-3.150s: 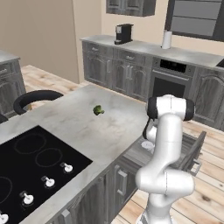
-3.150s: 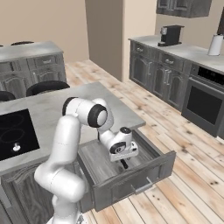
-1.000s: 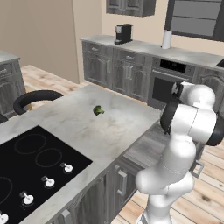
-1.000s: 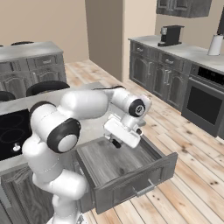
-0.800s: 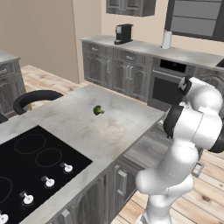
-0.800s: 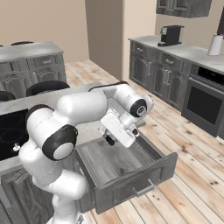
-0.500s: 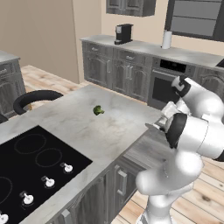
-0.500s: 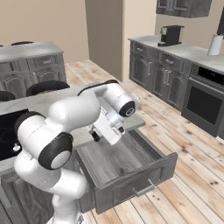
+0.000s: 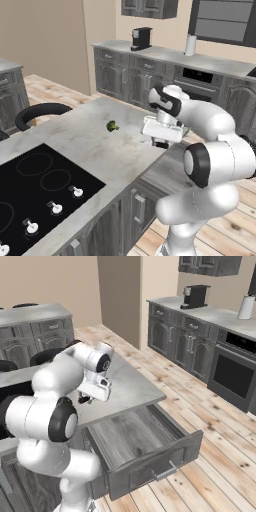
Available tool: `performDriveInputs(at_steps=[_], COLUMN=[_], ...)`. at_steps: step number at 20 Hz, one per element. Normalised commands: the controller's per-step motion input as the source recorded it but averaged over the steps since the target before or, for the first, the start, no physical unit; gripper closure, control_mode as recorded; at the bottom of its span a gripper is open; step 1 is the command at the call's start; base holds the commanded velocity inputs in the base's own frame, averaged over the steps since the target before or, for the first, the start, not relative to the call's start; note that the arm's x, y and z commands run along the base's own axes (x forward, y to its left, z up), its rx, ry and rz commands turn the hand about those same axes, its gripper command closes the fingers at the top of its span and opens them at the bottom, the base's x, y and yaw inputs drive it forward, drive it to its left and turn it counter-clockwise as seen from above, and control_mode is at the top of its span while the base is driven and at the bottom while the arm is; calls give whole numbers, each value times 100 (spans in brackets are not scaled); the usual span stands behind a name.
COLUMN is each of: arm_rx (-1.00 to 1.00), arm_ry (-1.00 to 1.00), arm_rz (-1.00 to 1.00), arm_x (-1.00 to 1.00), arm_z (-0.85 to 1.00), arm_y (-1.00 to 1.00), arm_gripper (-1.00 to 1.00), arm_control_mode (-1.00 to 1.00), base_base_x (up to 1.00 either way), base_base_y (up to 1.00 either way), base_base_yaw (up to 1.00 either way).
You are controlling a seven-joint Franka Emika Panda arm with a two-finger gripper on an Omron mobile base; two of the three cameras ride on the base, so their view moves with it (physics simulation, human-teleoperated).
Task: Pick the pizza cutter from the drawer and place it on the counter.
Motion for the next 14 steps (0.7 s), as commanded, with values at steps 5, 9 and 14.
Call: performDriveInputs(at_steps=[5, 9, 14], arm_rx=[-29, -13, -17], arm_ry=[0, -4, -9], arm_rz=[-10, -8, -7], arm_x=[48, 45, 53], arm_z=[-86, -62, -51], arm_y=[93, 81, 50], arm_gripper=[100, 100, 100], arm_control_mode=[-100, -100, -100], base_base_x=[0, 0, 0], base_base_y=[0, 0, 0], base_base_yaw=[0, 0, 0])
